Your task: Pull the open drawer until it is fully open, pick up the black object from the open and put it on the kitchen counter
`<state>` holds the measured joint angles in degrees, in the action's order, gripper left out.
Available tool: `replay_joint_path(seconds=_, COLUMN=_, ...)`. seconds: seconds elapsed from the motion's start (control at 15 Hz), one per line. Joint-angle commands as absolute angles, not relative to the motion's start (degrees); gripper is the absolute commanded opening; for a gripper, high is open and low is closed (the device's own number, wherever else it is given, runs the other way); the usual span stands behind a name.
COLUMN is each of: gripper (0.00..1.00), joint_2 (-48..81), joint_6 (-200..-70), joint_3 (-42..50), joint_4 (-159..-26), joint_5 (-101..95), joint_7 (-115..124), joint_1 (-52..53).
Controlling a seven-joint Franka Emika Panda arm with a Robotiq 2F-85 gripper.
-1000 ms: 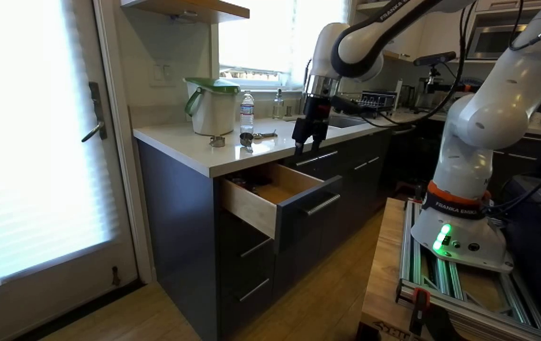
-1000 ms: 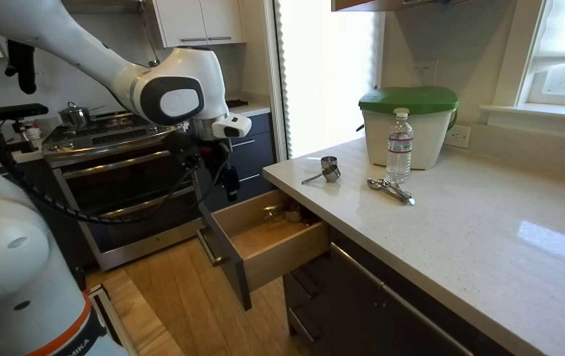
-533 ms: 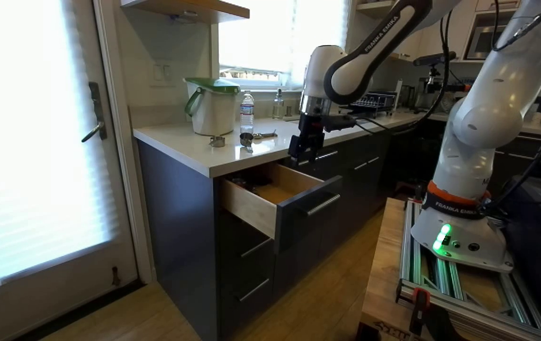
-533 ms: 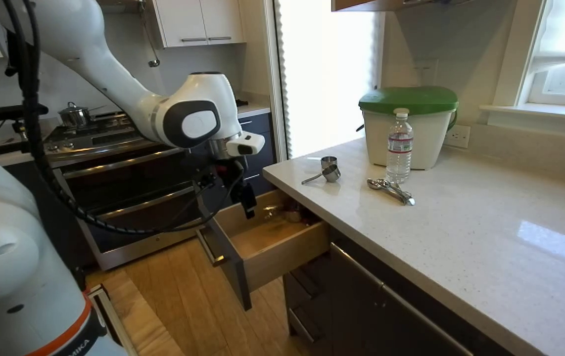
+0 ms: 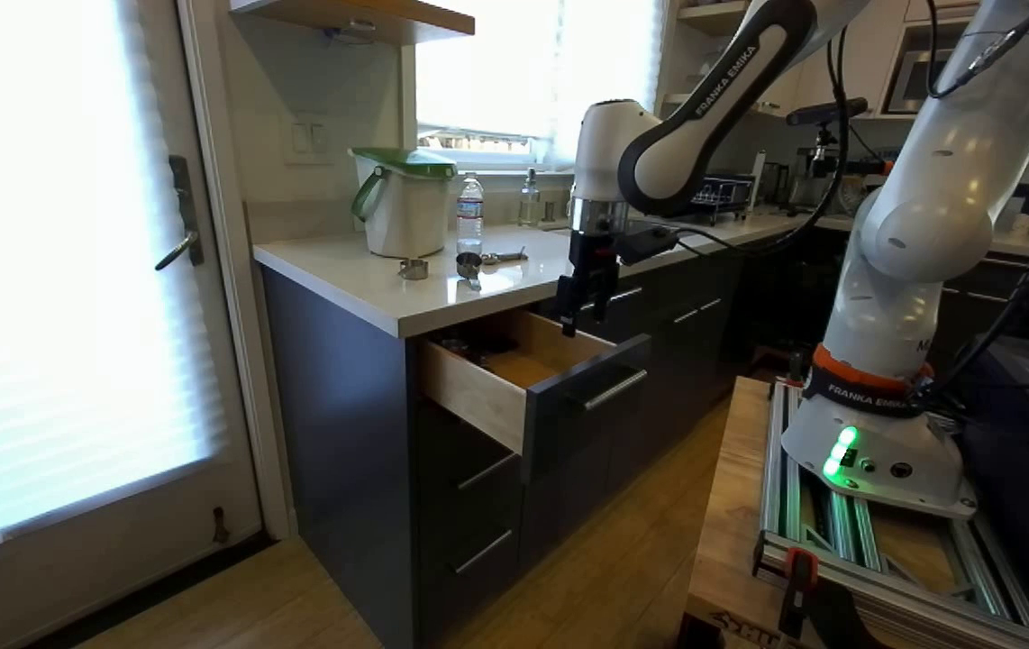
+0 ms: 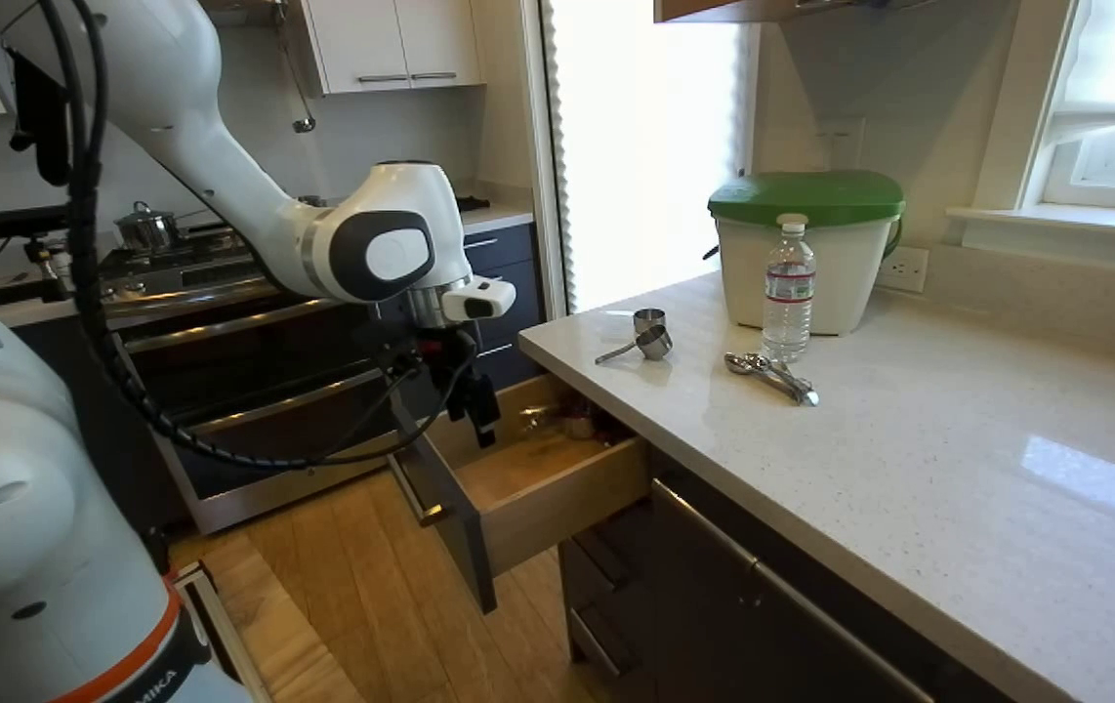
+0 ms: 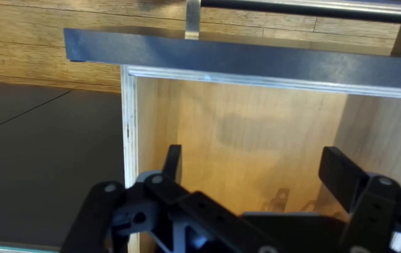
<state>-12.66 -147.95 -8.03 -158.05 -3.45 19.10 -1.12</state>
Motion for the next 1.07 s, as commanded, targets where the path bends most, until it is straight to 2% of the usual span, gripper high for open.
replay_joint_path(seconds=0.0, gripper=1.00, joint_2=-10.8, joint_6=-148.7, joint_3=-6.8, joint_4=-157.9, joint_5=-2.1, joint_7=17.8, joint_1=-0.2)
replay_joint_path(seconds=0.53, gripper=1.00, joint_2=-4.6, joint_6=-149.8, joint_3=-5.0, joint_4=-157.9, joint_5=3.7, joint_7=14.6, joint_1=0.7)
replay_joint_path(seconds=1.0, gripper=1.00, joint_2=-3.5, joint_6=-144.7, joint_3=-3.8, joint_4=-157.6, joint_5=8.6, joint_7=11.8, joint_1=1.0)
